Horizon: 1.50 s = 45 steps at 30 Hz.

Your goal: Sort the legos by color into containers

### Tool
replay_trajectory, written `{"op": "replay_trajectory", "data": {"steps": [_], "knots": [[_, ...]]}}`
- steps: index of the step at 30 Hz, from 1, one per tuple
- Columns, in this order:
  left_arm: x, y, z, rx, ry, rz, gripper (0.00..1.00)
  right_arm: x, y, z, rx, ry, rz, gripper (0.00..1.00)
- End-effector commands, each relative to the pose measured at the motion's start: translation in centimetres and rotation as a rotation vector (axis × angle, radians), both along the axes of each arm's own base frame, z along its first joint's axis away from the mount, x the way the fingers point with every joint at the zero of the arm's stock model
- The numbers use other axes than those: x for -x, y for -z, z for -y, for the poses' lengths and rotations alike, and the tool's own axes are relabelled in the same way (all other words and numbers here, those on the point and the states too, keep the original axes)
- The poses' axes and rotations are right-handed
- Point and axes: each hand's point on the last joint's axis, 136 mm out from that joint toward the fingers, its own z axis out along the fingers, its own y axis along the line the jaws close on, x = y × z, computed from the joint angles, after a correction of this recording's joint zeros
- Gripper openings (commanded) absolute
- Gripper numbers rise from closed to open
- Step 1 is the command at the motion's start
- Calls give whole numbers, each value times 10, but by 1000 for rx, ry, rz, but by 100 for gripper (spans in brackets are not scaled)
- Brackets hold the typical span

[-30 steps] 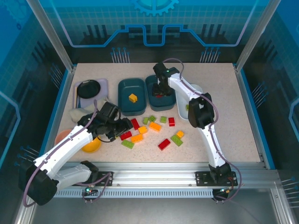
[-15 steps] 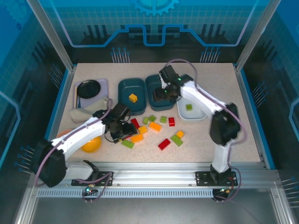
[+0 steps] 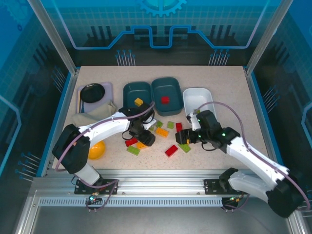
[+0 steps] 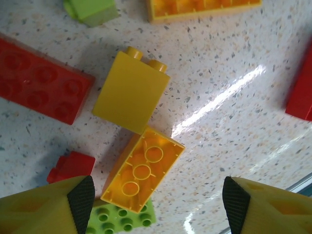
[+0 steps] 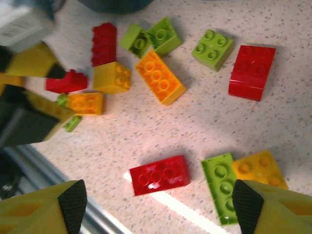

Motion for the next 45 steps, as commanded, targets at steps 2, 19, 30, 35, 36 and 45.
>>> {"op": "replay_trajectory", "data": {"steps": [2, 19, 30, 35, 36, 45], "knots": [[0, 13, 6, -29, 175, 30, 75, 19, -13, 8, -79, 15, -8, 83], [12, 68, -9, -203, 175, -50, 57, 22, -16, 16, -106, 73, -29, 83], [-2, 51, 1, -185, 151, 36, 28, 16, -19, 12, -113, 75, -27, 82], [-14, -10, 6, -98, 41, 136, 27, 10, -37, 18, -103, 100, 24, 81], [-18, -26, 6, -65, 3, 157, 27, 6, -43, 19, -112, 109, 42, 81], [-112, -77, -35, 12, -411, 196, 31, -50, -90, -6, -251, 160, 204, 81]]}}
